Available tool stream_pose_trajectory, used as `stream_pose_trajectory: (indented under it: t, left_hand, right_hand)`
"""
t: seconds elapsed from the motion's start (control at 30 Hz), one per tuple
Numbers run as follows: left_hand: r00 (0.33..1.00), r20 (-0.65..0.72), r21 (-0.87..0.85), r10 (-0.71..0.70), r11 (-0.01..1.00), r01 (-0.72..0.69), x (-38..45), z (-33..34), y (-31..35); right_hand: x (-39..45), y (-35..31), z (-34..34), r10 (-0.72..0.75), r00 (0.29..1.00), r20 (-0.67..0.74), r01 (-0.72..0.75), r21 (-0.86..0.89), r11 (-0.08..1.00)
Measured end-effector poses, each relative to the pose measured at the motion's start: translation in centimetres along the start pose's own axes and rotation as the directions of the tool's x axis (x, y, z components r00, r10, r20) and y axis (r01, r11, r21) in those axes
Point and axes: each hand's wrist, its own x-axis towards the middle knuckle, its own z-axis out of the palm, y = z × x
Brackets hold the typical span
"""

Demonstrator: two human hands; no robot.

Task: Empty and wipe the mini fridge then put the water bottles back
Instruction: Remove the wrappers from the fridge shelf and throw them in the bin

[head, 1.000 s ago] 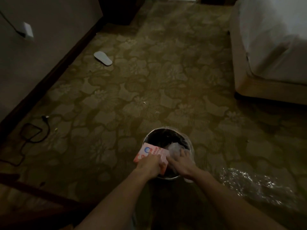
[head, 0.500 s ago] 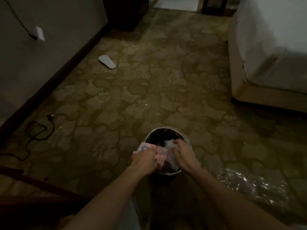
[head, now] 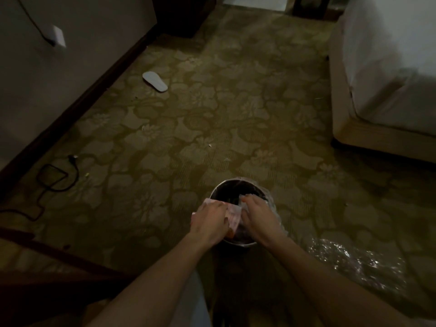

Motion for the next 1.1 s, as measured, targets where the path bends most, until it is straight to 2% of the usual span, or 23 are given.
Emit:
stream_pose_trajectory:
  t: [0.13, 0.33, 0.57, 0.87, 1.1]
  left_hand:
    - [0.996, -0.081, 0.05, -0.024, 0.998, 0.028, -0.7, -2.2, 0.0]
    - [0.983, -0.182, 0.092, -0.009, 0.995, 0.026, -4.0, -6.5, 0.4]
    - [0.935, -0.354, 0.11, -0.035, 0.991, 0.079, -10.4, -12.9, 1.8]
    - [0.828, -0.553, 0.11, -0.094, 0.977, 0.185, -21.6, -21.4, 1.5]
    - [0.746, -0.652, 0.136, -0.133, 0.948, 0.287, -31.3, -26.9, 0.0]
  right_hand:
    - [0.1, -1.3, -1.6, -0.023, 1.0, -0.005, 0.023, -0.055, 0.998]
    - [-1.7, -4.6, -4.7, -0.018, 0.999, -0.042, 0.016, -0.037, 0.999]
    - [-5.6, -10.7, -10.1, -0.187, 0.977, -0.104, 0.181, -0.06, 0.982]
    - [-11.3, -21.2, -14.9, -0.44, 0.874, -0.204, 0.419, -0.142, 0.897]
    - [-15.9, -30.2, -16.2, -0.608, 0.767, -0.205, 0.583, -0.174, 0.794]
